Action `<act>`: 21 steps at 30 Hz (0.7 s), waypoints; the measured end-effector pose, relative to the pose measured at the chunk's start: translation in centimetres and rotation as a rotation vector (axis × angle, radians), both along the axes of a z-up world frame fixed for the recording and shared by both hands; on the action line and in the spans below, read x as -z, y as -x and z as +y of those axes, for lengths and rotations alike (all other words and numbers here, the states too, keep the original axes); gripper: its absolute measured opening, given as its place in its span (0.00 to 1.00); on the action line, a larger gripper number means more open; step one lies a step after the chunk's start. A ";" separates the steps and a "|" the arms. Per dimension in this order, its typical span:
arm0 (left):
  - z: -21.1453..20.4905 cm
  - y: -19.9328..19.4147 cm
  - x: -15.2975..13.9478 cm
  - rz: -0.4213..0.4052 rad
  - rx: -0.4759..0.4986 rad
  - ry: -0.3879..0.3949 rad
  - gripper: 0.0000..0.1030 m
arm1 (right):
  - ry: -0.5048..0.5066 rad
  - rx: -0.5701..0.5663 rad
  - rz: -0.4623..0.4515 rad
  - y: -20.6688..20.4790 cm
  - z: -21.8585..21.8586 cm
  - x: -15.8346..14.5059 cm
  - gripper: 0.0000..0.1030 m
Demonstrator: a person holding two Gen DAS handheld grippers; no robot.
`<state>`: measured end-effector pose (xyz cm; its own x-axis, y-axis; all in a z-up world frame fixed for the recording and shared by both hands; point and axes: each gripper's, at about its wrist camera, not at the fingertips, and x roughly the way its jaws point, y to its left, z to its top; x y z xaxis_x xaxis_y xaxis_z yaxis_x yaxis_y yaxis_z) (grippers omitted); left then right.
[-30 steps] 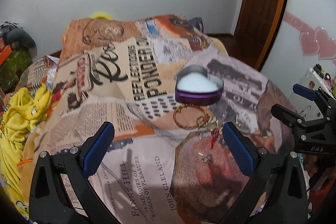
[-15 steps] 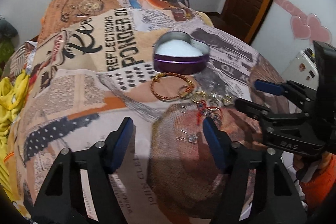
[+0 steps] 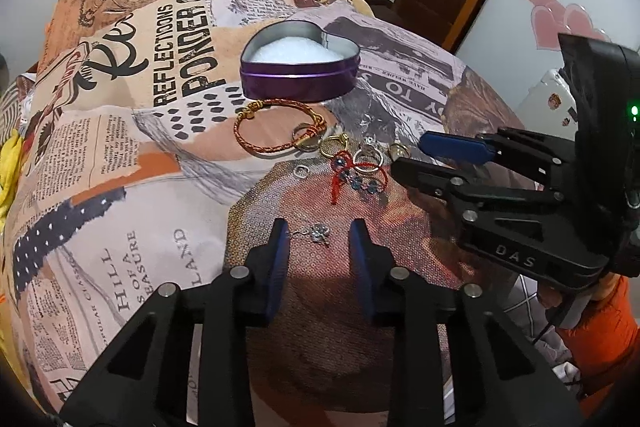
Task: Organize jewelry
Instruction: 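Lower the right tool toward the jewelry beside the purple heart tin, then close the right gripper on the small gold ring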
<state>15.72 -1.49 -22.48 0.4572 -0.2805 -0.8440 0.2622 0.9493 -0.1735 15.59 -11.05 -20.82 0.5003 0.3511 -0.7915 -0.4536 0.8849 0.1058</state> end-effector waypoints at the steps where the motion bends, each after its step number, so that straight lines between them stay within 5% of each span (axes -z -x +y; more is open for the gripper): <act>1: -0.1 0.0 0.1 -0.002 0.002 -0.007 0.28 | 0.000 -0.001 0.000 0.0 0.1 0.1 0.34; 14: 0.5 -0.4 0.4 -0.009 -0.019 0.005 0.08 | -0.028 -0.013 0.006 -0.4 0.5 0.3 0.33; 16: 0.6 -0.5 0.3 -0.013 -0.025 0.010 0.08 | -0.024 -0.017 0.005 -0.5 0.7 0.3 0.30; 18: 0.8 -0.5 0.2 -0.019 -0.034 0.012 0.08 | -0.019 -0.019 0.006 -0.6 0.9 0.4 0.16; 21: 1.1 -0.6 0.0 -0.029 -0.047 0.016 0.08 | -0.024 -0.016 0.007 -0.7 0.9 0.5 0.14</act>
